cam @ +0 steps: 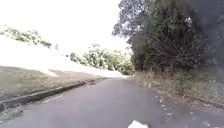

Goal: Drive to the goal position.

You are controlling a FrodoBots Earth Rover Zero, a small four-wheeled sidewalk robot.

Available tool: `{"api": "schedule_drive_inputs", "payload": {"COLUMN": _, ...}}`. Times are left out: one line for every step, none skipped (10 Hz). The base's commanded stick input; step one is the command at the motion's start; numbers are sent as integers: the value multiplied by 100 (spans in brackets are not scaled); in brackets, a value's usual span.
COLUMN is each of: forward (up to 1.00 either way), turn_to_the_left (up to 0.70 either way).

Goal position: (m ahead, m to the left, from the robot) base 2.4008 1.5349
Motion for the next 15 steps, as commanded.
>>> {"api": "schedule_drive_inputs", "payload": {"forward": 45, "turn_to_the_left": 0}}
{"api": "schedule_drive_inputs", "payload": {"forward": 45, "turn_to_the_left": 0}}
{"api": "schedule_drive_inputs", "payload": {"forward": 45, "turn_to_the_left": 0}}
{"api": "schedule_drive_inputs", "payload": {"forward": 45, "turn_to_the_left": 0}}
{"api": "schedule_drive_inputs", "payload": {"forward": 45, "turn_to_the_left": 0}}
{"api": "schedule_drive_inputs", "payload": {"forward": 45, "turn_to_the_left": 0}}
{"api": "schedule_drive_inputs", "payload": {"forward": 45, "turn_to_the_left": 0}}
{"api": "schedule_drive_inputs", "payload": {"forward": 45, "turn_to_the_left": 0}}
{"api": "schedule_drive_inputs", "payload": {"forward": 45, "turn_to_the_left": 0}}
{"api": "schedule_drive_inputs", "payload": {"forward": 45, "turn_to_the_left": 0}}
{"api": "schedule_drive_inputs", "payload": {"forward": 45, "turn_to_the_left": 0}}
{"api": "schedule_drive_inputs", "payload": {"forward": 45, "turn_to_the_left": 0}}
{"api": "schedule_drive_inputs", "payload": {"forward": 45, "turn_to_the_left": 0}}
{"api": "schedule_drive_inputs", "payload": {"forward": 45, "turn_to_the_left": 0}}
{"api": "schedule_drive_inputs", "payload": {"forward": 45, "turn_to_the_left": 0}}
